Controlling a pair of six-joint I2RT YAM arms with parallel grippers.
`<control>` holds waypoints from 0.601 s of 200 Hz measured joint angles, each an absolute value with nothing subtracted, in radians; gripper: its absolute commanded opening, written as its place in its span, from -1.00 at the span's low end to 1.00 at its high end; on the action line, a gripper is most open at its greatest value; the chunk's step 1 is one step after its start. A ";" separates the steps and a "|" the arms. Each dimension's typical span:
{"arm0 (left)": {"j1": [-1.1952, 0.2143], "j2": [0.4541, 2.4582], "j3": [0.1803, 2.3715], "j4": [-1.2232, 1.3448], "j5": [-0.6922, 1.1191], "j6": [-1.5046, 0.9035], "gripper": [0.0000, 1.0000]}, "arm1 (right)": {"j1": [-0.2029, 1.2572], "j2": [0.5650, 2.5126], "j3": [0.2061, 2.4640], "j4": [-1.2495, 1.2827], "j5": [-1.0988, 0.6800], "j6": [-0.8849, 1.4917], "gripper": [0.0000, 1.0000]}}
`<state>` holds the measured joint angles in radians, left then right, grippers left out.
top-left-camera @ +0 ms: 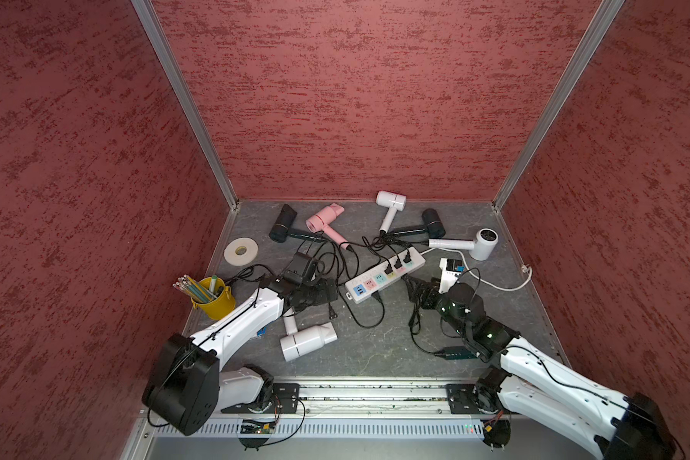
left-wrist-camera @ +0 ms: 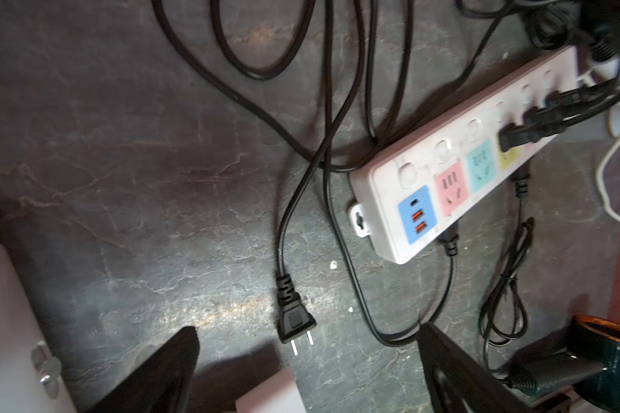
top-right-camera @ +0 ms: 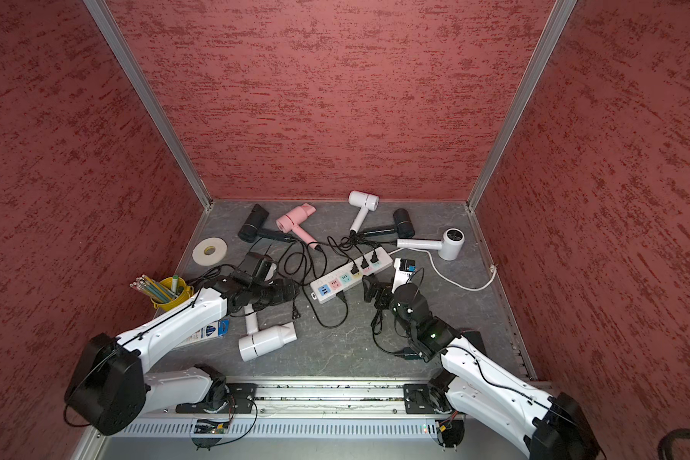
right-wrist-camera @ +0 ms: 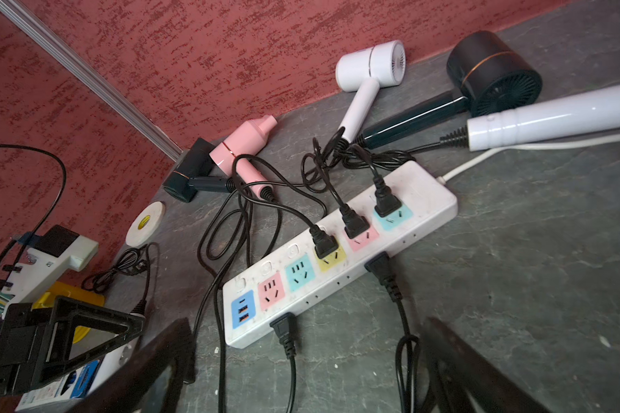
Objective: Charge the blow dryers
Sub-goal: Pick up the plug from the center of the board.
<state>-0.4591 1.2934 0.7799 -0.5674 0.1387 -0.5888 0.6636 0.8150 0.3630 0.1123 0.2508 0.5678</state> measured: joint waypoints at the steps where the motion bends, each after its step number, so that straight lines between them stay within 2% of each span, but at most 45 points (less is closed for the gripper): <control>1: -0.459 1.297 0.781 -0.570 0.138 -0.585 0.71 | 0.663 0.814 0.359 0.115 0.252 0.568 0.99; 27: -0.459 1.394 0.841 -0.607 0.107 -0.569 0.45 | 0.646 0.783 0.236 0.189 0.264 0.564 1.00; 75: -0.460 1.583 0.964 -0.638 0.049 -0.521 0.20 | 0.632 0.761 0.223 0.237 0.323 0.516 0.99; 120: -0.460 1.693 1.034 -0.653 0.017 -0.476 0.09 | 0.631 0.721 0.213 0.276 0.359 0.498 1.00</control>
<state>-0.4599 1.6932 1.0340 -0.6525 0.0170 -0.4759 0.6308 0.7212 0.2131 0.2756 0.3588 0.4976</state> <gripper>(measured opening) 0.554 0.998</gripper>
